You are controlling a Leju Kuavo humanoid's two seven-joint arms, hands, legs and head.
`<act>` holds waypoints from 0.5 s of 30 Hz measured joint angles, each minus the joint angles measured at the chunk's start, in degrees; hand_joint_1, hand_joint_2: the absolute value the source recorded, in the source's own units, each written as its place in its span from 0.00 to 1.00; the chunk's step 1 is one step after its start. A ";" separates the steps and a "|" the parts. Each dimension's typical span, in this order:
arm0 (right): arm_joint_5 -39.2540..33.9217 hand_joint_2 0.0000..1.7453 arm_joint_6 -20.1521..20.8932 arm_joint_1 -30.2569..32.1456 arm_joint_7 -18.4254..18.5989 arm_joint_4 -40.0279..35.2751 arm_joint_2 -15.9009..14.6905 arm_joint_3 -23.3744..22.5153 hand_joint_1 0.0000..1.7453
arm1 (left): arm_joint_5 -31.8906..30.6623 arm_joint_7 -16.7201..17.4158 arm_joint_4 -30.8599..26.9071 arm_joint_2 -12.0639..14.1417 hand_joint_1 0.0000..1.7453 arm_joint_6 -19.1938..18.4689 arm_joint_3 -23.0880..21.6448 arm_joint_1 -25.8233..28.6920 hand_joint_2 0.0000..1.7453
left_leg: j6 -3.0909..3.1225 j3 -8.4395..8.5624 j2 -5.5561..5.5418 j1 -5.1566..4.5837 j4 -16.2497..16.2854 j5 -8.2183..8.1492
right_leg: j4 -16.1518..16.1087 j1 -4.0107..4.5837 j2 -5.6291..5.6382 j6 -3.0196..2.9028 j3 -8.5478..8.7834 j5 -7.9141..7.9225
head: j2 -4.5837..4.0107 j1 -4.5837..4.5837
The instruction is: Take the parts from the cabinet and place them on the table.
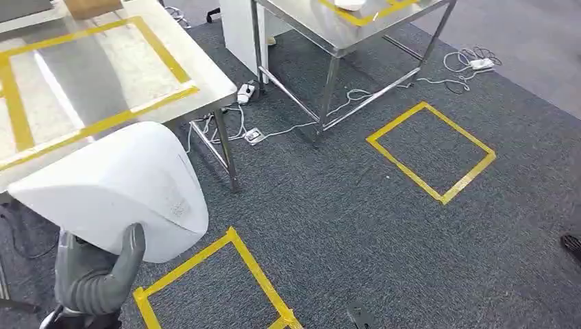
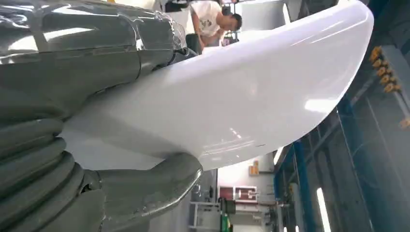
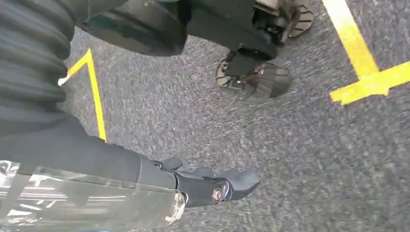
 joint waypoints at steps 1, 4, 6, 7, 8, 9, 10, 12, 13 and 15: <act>0.00 1.00 -0.02 0.14 0.00 0.00 0.00 0.00 0.00 | 0.00 -0.02 0.00 -0.04 1.00 0.00 0.00 -0.01 1.00 | 0.17 -0.12 -0.59 -0.02 0.01 0.11 | 4.50 -0.01 0.48 0.07 -1.90 -2.38 | 0.00 0.22; 0.00 1.00 0.00 0.71 0.00 0.05 0.00 0.00 0.00 | 0.00 0.11 0.04 -0.02 1.00 0.02 0.00 0.06 1.00 | 0.47 -0.29 -2.74 -0.27 0.03 0.31 | 13.23 0.01 0.81 -0.28 -5.75 -4.61 | 0.00 1.18; 0.04 1.00 0.00 0.65 0.00 0.02 0.04 0.00 0.00 | 0.00 0.13 0.04 -0.02 1.00 0.15 0.00 0.07 1.00 | 0.60 -0.21 -4.11 -0.50 0.02 0.42 | 6.90 0.13 1.31 -1.22 -3.07 0.05 | 0.00 1.84; 0.07 1.00 0.00 0.59 0.00 0.02 0.06 0.00 0.00 | -0.02 0.13 0.02 -0.02 1.00 0.20 0.00 0.06 1.00 | 0.59 -0.11 -4.78 -0.60 0.02 0.48 | 1.93 0.25 1.95 -1.79 -0.88 2.73 | 0.00 1.92; 0.07 1.00 0.00 0.57 0.00 0.02 0.06 0.00 0.00 | -0.02 0.13 0.02 -0.02 1.00 0.22 0.00 0.06 1.00 | 0.55 -0.11 -5.28 -0.52 0.00 0.55 | -2.60 0.49 3.57 -2.49 1.03 4.56 | 0.00 2.03; 0.07 1.00 0.00 0.61 0.00 0.05 -0.07 0.00 0.00 | -0.04 0.18 0.02 -0.02 1.00 0.26 0.00 0.05 1.00 | 0.29 -0.30 -5.94 -0.83 0.19 0.65 | -3.98 0.38 4.45 -2.91 1.59 4.07 | 0.00 1.75; 0.07 1.00 0.00 0.51 0.00 0.05 -0.09 0.00 0.00 | -0.05 0.18 0.02 -0.02 1.00 0.28 0.00 0.09 1.00 | -0.01 -0.63 -6.31 -0.54 0.17 0.84 | -4.43 0.54 4.33 -2.79 1.72 3.93 | 0.00 1.77; 0.06 1.00 0.00 0.11 0.00 0.00 -0.07 0.00 0.00 | -0.07 0.20 -0.02 -0.02 1.00 0.39 0.00 0.15 1.00 | -0.86 -1.09 -7.11 -0.26 -0.14 1.41 | -4.49 0.66 3.69 -2.81 1.65 3.97 | 0.00 2.03; 0.07 1.00 0.00 0.02 0.00 -0.04 0.08 0.00 0.00 | -0.07 0.20 -0.13 0.00 1.00 0.44 0.00 0.17 1.00 | -1.26 -1.16 -7.31 -0.60 -0.27 1.54 | -5.53 0.24 3.15 -2.78 1.93 4.65 | 0.00 2.01; 0.07 1.00 0.00 -0.15 0.00 -0.06 0.17 0.00 0.00 | -0.09 0.20 -0.24 0.00 1.00 0.48 0.04 0.21 1.00 | -1.31 -2.49 -1.40 -0.70 2.50 -1.46 | -6.65 0.17 2.30 -2.94 2.14 5.46 | 0.00 1.01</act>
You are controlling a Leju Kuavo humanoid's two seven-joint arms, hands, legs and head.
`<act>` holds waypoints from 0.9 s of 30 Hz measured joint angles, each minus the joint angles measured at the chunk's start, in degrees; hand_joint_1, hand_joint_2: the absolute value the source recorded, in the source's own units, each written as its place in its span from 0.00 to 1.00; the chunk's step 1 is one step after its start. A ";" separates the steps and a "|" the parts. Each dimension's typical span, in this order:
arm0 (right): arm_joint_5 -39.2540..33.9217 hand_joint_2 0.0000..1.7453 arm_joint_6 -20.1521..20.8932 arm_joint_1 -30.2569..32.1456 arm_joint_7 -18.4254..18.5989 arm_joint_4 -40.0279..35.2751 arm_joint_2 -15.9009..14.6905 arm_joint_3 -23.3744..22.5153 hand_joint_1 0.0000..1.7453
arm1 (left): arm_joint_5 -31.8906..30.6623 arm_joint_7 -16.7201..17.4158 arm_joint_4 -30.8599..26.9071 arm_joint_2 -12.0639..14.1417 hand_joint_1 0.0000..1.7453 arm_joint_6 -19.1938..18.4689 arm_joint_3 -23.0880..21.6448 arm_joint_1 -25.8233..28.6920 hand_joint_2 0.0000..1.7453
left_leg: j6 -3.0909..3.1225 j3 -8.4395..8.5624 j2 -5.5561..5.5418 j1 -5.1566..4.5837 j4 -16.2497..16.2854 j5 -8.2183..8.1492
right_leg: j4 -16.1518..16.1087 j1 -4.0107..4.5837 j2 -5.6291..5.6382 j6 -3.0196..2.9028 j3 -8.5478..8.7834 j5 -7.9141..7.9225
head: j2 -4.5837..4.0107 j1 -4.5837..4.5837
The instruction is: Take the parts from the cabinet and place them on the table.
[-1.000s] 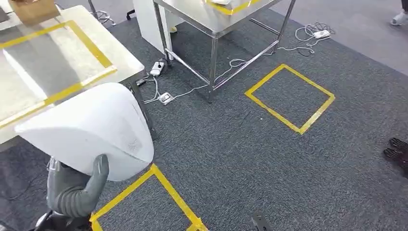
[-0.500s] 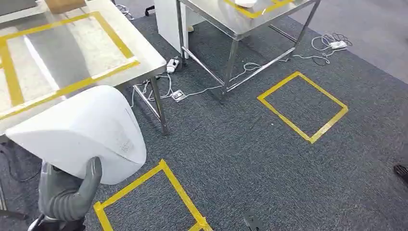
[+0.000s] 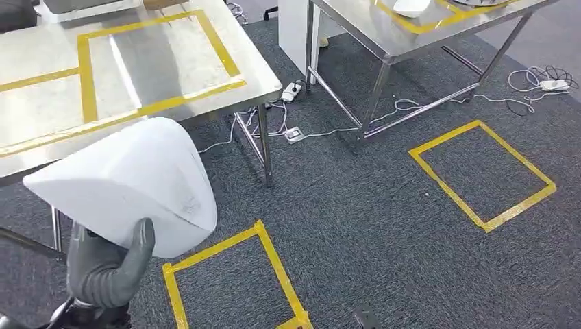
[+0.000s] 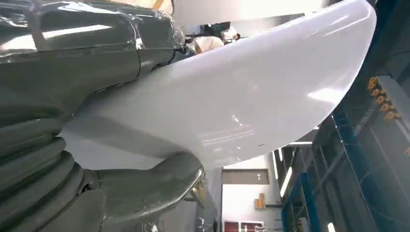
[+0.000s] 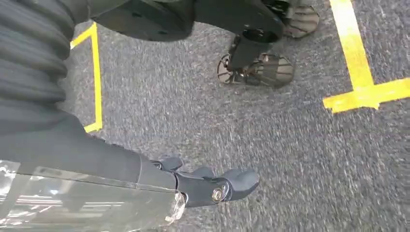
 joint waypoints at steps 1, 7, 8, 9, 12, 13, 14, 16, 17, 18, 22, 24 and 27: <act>-0.02 1.00 0.00 0.13 0.00 0.00 0.02 0.00 0.00 | 0.00 0.02 0.02 0.00 1.00 0.00 0.00 0.01 1.00 | -0.32 -1.79 0.39 0.32 4.12 -2.53 | 0.00 0.01 -0.67 0.00 -0.15 0.06 | 0.00 -0.44; 0.00 1.00 0.15 0.33 0.00 0.07 0.31 0.00 0.00 | 0.00 0.09 0.00 0.02 1.00 0.07 -0.02 0.23 1.00 | -1.62 0.14 1.19 0.96 3.20 0.46 | 1.13 -0.24 -3.76 0.75 -0.67 -0.45 | 0.00 -2.11; 0.00 1.00 0.15 0.26 0.00 0.04 0.31 0.00 0.00 | 0.00 0.11 0.00 0.02 1.00 0.11 -0.02 0.23 1.00 | -1.73 2.54 3.41 0.89 -1.47 1.34 | 1.69 -0.22 -4.06 1.22 -0.71 -0.80 | 0.00 -2.32; 0.00 1.00 0.15 0.20 0.00 0.07 0.20 0.00 0.00 | 0.02 0.18 0.04 0.00 1.00 0.11 -0.02 0.23 1.00 | -1.28 2.94 4.94 0.30 -1.87 0.40 | 2.04 0.25 -4.20 1.66 -0.95 -1.11 | 0.00 -2.82; 0.00 1.00 0.17 0.12 0.00 0.07 0.28 0.00 0.00 | 0.00 0.28 0.00 0.11 1.00 0.13 -0.04 0.36 1.00 | 0.43 2.56 3.39 0.23 -1.95 0.82 | 1.95 0.21 -5.02 2.20 -0.66 -0.97 | 0.00 -1.73; -0.02 1.00 0.15 0.14 0.00 0.07 0.28 0.00 0.00 | 0.00 0.26 -0.02 0.09 1.00 0.22 -0.02 0.33 1.00 | 0.82 2.48 2.79 0.32 -2.10 1.05 | 2.05 0.10 -5.45 2.39 -0.69 -1.08 | 0.00 -1.82; 0.00 1.00 0.15 0.12 0.00 0.07 0.26 0.00 0.00 | -0.02 0.28 -0.09 0.11 1.00 0.22 -0.02 0.33 1.00 | 1.20 2.47 2.30 0.54 -2.18 1.27 | 2.63 -0.09 -4.11 2.98 -0.87 -2.04 | 0.00 -1.71; -0.02 1.00 0.17 0.25 0.00 0.04 0.33 0.02 0.00 | -0.02 0.31 -0.09 0.11 1.00 0.24 -0.04 0.28 1.00 | 1.68 2.22 1.31 0.60 -2.18 1.47 | 8.64 -0.11 -1.93 3.35 -3.18 -6.31 | 0.00 -1.03; -0.02 1.00 0.17 0.36 0.00 0.07 0.35 0.02 0.00 | -0.02 0.31 -0.09 0.11 1.00 0.24 -0.04 0.28 1.00 | 1.86 2.02 0.65 0.55 -2.17 1.58 | 13.69 -0.10 -1.65 3.40 -5.29 -8.77 | 0.00 -0.79; -0.02 1.00 0.17 0.51 0.00 0.07 0.37 0.02 0.00 | -0.04 0.35 -0.02 0.11 1.00 0.26 -0.04 0.30 1.00 | 2.04 1.80 -0.03 0.44 -2.16 1.71 | 18.07 -0.07 -1.60 3.36 -7.22 -10.45 | 0.00 -0.57; -0.02 1.00 0.15 0.57 0.07 0.07 0.35 0.02 0.00 | -0.02 0.37 0.00 0.11 1.00 0.28 -0.04 0.33 1.00 | 2.28 1.75 -2.88 -0.05 -2.16 2.09 | 11.92 0.15 -0.80 1.77 -4.10 -4.68 | 0.00 0.74; -0.02 1.00 0.13 0.41 0.07 0.07 0.22 0.02 0.00 | -0.04 0.35 -0.02 0.11 1.00 0.28 -0.04 0.30 1.00 | 2.17 1.72 -4.03 0.01 -2.19 2.32 | 3.51 0.53 2.32 0.11 -0.34 -1.79 | 0.00 0.92; -0.09 1.00 0.11 -0.01 0.07 0.09 0.22 0.02 0.00 | -0.02 0.35 -0.02 0.11 1.00 0.28 -0.04 0.31 1.00 | 0.99 0.70 -5.59 0.32 -2.19 3.07 | 2.15 0.69 1.87 -0.19 -0.12 -1.92 | 0.00 1.04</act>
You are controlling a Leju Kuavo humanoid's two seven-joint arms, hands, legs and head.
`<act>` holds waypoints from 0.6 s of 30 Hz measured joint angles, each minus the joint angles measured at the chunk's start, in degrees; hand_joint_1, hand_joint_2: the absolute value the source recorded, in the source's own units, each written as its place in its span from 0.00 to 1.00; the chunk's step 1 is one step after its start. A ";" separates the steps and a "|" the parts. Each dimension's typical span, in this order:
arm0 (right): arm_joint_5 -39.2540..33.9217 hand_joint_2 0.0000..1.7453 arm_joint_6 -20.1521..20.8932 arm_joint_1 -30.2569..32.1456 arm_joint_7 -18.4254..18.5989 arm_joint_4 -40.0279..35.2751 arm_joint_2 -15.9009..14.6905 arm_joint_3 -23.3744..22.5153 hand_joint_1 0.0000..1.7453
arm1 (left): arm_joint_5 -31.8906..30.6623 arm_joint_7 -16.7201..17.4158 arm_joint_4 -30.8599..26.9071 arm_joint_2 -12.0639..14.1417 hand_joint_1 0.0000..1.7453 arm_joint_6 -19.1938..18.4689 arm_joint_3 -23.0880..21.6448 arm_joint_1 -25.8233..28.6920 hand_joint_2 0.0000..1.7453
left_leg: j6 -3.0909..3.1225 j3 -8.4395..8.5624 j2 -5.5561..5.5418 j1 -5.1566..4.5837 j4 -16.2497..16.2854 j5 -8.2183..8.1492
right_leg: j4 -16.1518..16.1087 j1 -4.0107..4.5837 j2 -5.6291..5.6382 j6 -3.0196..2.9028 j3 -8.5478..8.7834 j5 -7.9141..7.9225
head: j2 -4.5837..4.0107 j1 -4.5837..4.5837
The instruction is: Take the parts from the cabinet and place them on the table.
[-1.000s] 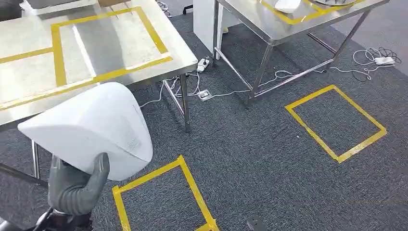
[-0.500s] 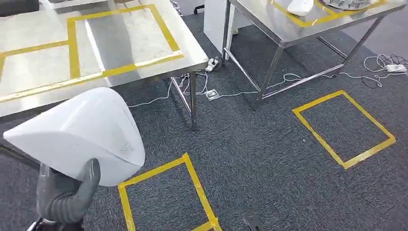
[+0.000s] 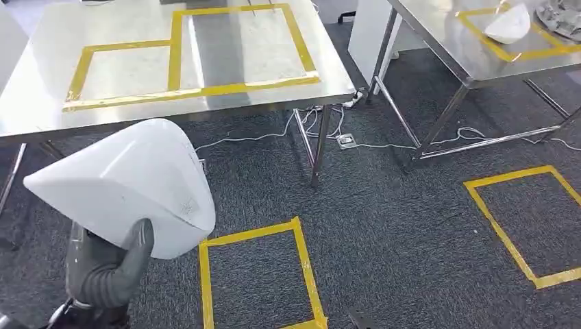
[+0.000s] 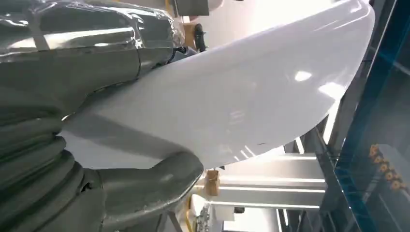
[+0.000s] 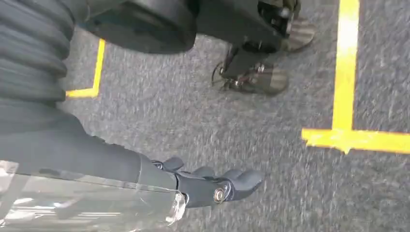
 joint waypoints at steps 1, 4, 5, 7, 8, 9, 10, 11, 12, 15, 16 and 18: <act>0.02 1.00 0.02 -0.03 0.00 0.00 0.00 0.00 0.00 | -0.02 0.00 -0.04 0.02 1.00 0.00 0.00 -0.01 1.00 | -0.48 -0.06 -0.56 -0.08 -0.27 0.35 | -0.42 -0.03 -0.49 0.04 0.07 0.31 | 0.00 0.06; 0.04 1.00 0.04 -0.50 0.00 -0.04 0.13 0.00 0.00 | -0.07 -0.07 -0.20 0.04 1.00 0.00 0.07 -0.52 1.00 | -1.11 -2.38 4.99 -0.43 4.07 -3.62 | -2.65 -0.73 -2.24 0.12 0.62 1.86 | 0.00 -1.10; 0.00 1.00 0.11 -0.50 0.00 -0.04 0.07 0.00 0.00 | -0.07 -0.07 -0.20 0.04 1.00 -0.02 0.04 -0.64 1.00 | -1.43 -4.10 5.42 -0.16 8.06 -5.66 | -2.61 -0.71 -2.79 0.19 0.48 1.90 | 0.00 -1.38; 0.02 1.00 0.18 -0.40 0.02 -0.02 0.07 0.00 0.00 | -0.07 -0.04 -0.15 0.00 1.00 0.00 0.02 -0.62 1.00 | -2.10 -7.19 5.40 0.28 15.32 -8.22 | -2.35 -0.71 -4.02 0.28 0.30 1.84 | 0.00 -1.94; 0.02 1.00 0.18 -0.44 0.02 -0.02 0.07 0.00 0.00 | -0.07 -0.04 -0.13 0.02 1.00 -0.02 0.02 -0.61 1.00 | -2.32 -7.01 5.46 0.45 15.31 -7.54 | -2.22 -0.74 -4.54 0.42 0.26 1.75 | 0.00 -2.21; 0.02 1.00 0.22 -0.50 0.04 -0.02 0.09 0.00 0.00 | -0.07 -0.02 -0.13 0.02 1.00 0.00 0.02 -0.62 1.00 | -2.55 -5.66 5.64 0.61 13.07 -5.81 | -2.03 -0.82 -4.97 0.61 0.26 1.62 | 0.00 -2.60; 0.11 1.00 0.24 -0.60 0.11 -0.04 0.13 0.00 0.00 | -0.13 0.00 -0.13 0.02 1.00 0.00 0.04 -0.63 1.00 | -2.74 -3.03 6.14 0.71 8.64 -3.36 | -1.70 -0.97 -5.40 0.96 0.29 1.39 | 0.00 -2.84; 0.28 1.00 0.26 -0.79 0.24 -0.02 0.15 0.00 0.00 | -0.26 0.00 -0.15 0.02 1.00 0.00 0.07 -0.65 1.00 | -2.90 0.23 7.50 0.79 3.01 -0.93 | -1.19 -1.12 -5.73 1.41 0.28 1.01 | 0.00 -3.06; 0.46 1.00 0.31 -1.02 0.26 -0.02 0.07 0.00 0.00 | -0.37 0.00 -0.15 0.02 1.00 0.17 0.13 -0.74 1.00 | -3.01 1.48 9.82 0.36 0.67 -2.12 | -0.81 -1.03 -5.95 1.83 0.18 0.69 | 0.00 -3.32; 0.48 1.00 0.33 -1.89 0.39 -0.04 0.00 0.00 0.00 | -0.46 0.11 -0.48 0.04 1.00 0.20 0.39 -0.80 1.00 | -0.74 1.16 8.96 0.12 0.52 -1.90 | -0.35 -0.58 -6.53 2.55 0.01 0.47 | 0.00 -2.82; 0.48 1.00 0.33 -2.09 0.42 -0.04 0.00 0.00 0.00 | -0.46 0.13 -0.48 0.11 1.00 0.26 0.50 -0.82 1.00 | -0.35 0.99 8.42 -0.02 0.50 -1.79 | -0.44 -0.69 -6.87 2.71 0.08 0.54 | 0.00 -2.73; 0.48 1.00 0.33 -2.16 0.46 -0.04 0.02 0.00 0.00 | -0.46 0.13 -0.72 0.11 1.00 0.24 0.48 -0.84 1.00 | 0.33 0.97 7.37 0.33 0.24 -1.43 | 0.79 -0.94 -5.37 3.39 -0.34 -1.06 | 0.00 -2.62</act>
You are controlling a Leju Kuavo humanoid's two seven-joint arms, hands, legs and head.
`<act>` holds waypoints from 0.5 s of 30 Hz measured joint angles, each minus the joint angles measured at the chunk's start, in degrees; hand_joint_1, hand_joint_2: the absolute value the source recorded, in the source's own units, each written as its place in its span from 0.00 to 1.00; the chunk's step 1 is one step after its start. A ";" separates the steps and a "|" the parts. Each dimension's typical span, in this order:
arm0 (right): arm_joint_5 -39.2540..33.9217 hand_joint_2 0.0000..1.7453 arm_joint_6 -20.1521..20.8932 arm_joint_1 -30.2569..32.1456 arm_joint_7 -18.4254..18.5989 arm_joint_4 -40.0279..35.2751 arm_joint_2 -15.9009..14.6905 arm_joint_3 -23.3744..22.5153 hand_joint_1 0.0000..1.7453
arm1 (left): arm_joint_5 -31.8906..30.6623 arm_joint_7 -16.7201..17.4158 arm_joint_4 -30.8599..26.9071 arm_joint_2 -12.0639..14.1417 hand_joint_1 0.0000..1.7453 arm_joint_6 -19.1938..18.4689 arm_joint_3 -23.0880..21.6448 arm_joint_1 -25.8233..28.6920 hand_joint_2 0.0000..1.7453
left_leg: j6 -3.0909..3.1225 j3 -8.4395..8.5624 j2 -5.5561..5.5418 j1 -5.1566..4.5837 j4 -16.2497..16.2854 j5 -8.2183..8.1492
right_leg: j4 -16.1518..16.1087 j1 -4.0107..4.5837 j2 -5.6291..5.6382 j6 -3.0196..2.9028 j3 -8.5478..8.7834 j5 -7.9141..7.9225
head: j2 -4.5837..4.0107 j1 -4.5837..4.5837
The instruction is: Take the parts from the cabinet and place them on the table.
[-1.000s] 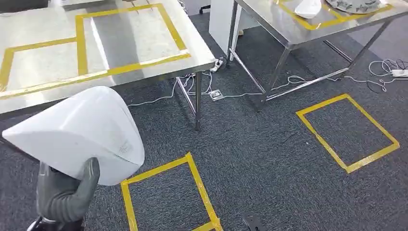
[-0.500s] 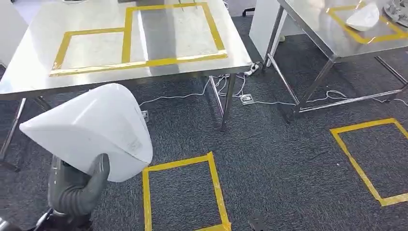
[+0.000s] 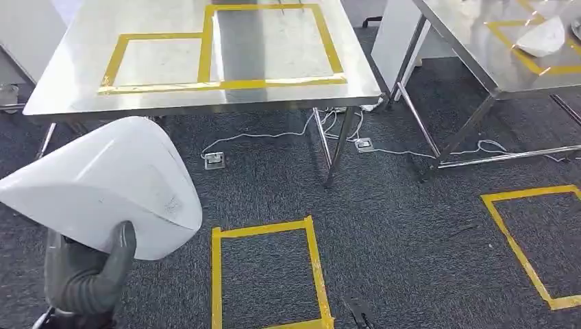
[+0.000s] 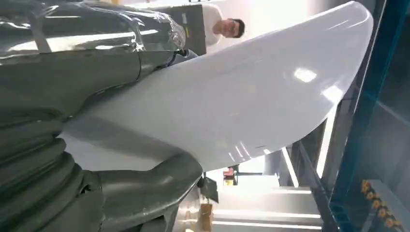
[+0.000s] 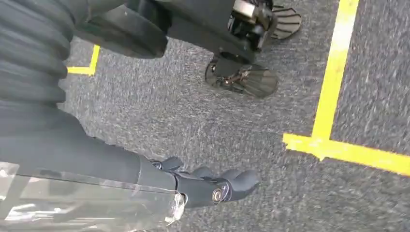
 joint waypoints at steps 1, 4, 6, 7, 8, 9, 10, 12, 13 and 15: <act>0.02 1.00 0.07 0.08 0.09 0.00 0.02 0.00 0.00 | -0.02 0.00 -0.09 0.00 1.00 -0.02 0.00 -0.09 1.00 | 0.31 -0.09 -0.45 0.04 0.00 0.11 | 2.83 -0.10 1.16 0.19 -1.06 -2.09 | 0.00 0.37; 0.02 1.00 0.02 0.74 0.39 0.04 -0.02 0.00 0.00 | -0.02 0.00 -0.04 -0.07 1.00 -0.15 0.00 -0.14 1.00 | 0.76 -0.50 -2.23 -0.19 0.02 0.40 | 15.84 -0.13 1.95 0.26 -6.69 -7.89 | 0.00 1.27; 0.00 1.00 -0.15 1.05 0.39 0.07 -0.02 0.02 0.00 | -0.02 0.02 -0.04 -0.07 1.00 -0.33 0.00 -0.12 1.00 | 0.93 -0.53 -3.35 -0.52 0.03 0.51 | 15.32 -0.09 2.08 -0.38 -6.62 -5.90 | 0.00 2.10; -0.04 1.00 -0.28 1.04 0.41 0.07 0.00 0.02 0.00 | -0.02 0.07 -0.06 -0.07 1.00 -0.39 -0.02 -0.12 1.00 | 1.00 -0.47 -3.83 -0.71 0.03 0.57 | 11.43 0.02 2.19 -0.95 -4.97 -3.27 | 0.00 2.49; -0.07 1.00 -0.37 0.99 0.42 0.07 0.00 0.02 0.00 | -0.02 0.11 -0.09 -0.07 1.00 -0.46 -0.02 -0.13 1.00 | 1.02 -0.32 -4.11 -0.92 0.02 0.58 | 6.45 0.31 2.30 -1.64 -2.77 -0.55 | 0.00 2.64; -0.13 1.00 -0.46 0.92 0.42 0.07 -0.02 0.02 0.00 | -0.02 0.13 -0.11 -0.07 1.00 -0.50 -0.02 -0.12 1.00 | 1.04 -0.22 -4.28 -0.92 -0.03 0.60 | 1.48 0.80 2.61 -2.63 -0.56 1.68 | 0.00 2.84; -0.17 1.00 -0.48 0.86 0.42 0.07 -0.31 0.02 0.00 | -0.02 0.15 -0.11 -0.09 1.00 -0.55 -0.02 -0.12 1.00 | 0.89 -0.27 -4.38 -1.21 0.06 0.67 | 0.09 0.94 2.72 -3.42 0.02 1.01 | 0.00 2.38; -0.46 1.00 -0.44 0.50 0.41 -0.07 -0.11 0.02 0.00 | -0.02 0.37 -0.09 -0.07 1.00 -0.63 -0.02 -0.08 1.00 | 1.47 -0.78 -4.40 -1.10 0.34 0.00 | -1.42 0.80 2.88 -0.70 0.05 0.98 | 0.00 2.58; -0.63 1.00 -0.44 0.65 0.52 -0.04 -0.04 0.02 0.00 | -0.02 0.42 -0.09 -0.07 1.00 -0.83 -0.04 -0.02 1.00 | 1.29 -0.80 -4.26 -1.03 0.33 0.23 | -1.40 0.76 3.04 0.53 0.11 0.96 | 0.00 2.27; -0.63 1.00 -0.52 0.76 1.29 0.02 -0.13 0.02 0.00 | -0.02 0.59 -0.09 -0.07 1.00 -1.03 -0.04 0.01 1.00 | 0.91 -0.67 -4.07 -0.97 0.16 0.39 | -1.36 0.92 3.06 -0.84 0.12 1.16 | 0.00 2.23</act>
